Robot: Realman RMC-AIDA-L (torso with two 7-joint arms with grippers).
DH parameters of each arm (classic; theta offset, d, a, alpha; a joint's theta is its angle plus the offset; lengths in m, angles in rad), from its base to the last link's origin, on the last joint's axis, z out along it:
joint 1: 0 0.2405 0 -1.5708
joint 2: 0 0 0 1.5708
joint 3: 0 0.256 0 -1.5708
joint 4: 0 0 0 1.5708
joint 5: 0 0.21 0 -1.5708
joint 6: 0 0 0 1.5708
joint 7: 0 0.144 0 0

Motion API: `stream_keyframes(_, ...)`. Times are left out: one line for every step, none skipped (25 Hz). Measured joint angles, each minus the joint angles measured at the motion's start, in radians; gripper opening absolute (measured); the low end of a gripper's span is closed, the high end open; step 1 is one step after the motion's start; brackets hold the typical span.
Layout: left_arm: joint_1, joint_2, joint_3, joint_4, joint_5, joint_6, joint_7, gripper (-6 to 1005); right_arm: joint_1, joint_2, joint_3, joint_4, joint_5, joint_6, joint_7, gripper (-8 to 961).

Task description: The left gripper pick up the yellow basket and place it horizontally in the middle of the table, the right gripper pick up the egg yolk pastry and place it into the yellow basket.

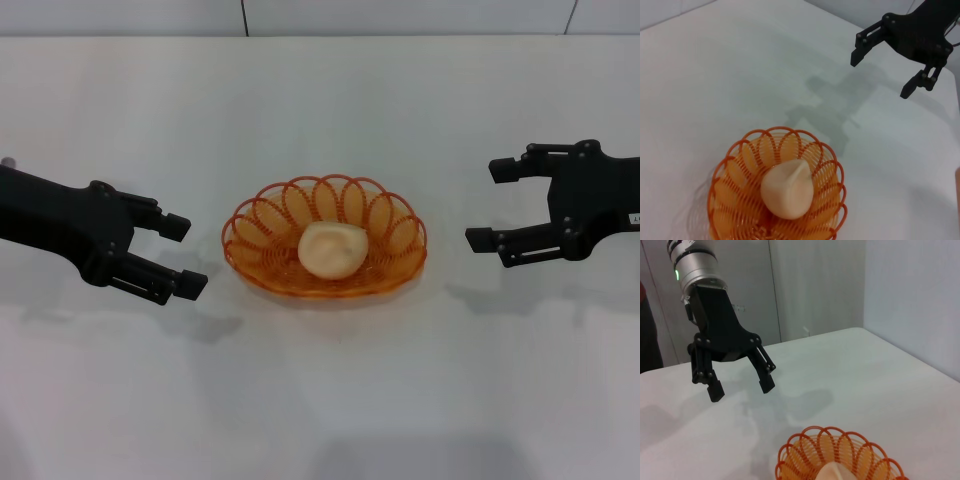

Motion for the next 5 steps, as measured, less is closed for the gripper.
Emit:
stream_keyframes(0.0, 0.0, 0.0, 0.0, 0.0, 0.0, 0.0, 888, 0.0, 0.0, 0.0, -0.001, 0.0, 0.0, 0.0, 875)
stream_keyframes(0.0, 0.0, 0.0, 0.0, 0.0, 0.0, 0.001, 888, 0.0, 0.0, -0.001, -0.002, -0.001, 0.0, 0.0, 875)
stream_keyframes(0.0, 0.0, 0.0, 0.0, 0.0, 0.0, 0.001, 888, 0.0, 0.0, -0.001, -0.002, -0.001, 0.0, 0.0, 875)
stream_keyframes(0.0, 0.0, 0.0, 0.0, 0.0, 0.0, 0.001, 888, 0.0, 0.0, -0.001, -0.002, -0.002, 0.0, 0.0, 875)
stream_keyframes(0.0, 0.0, 0.0, 0.0, 0.0, 0.0, 0.001, 888, 0.001, 0.0, -0.001, -0.003, -0.002, 0.0, 0.0, 875)
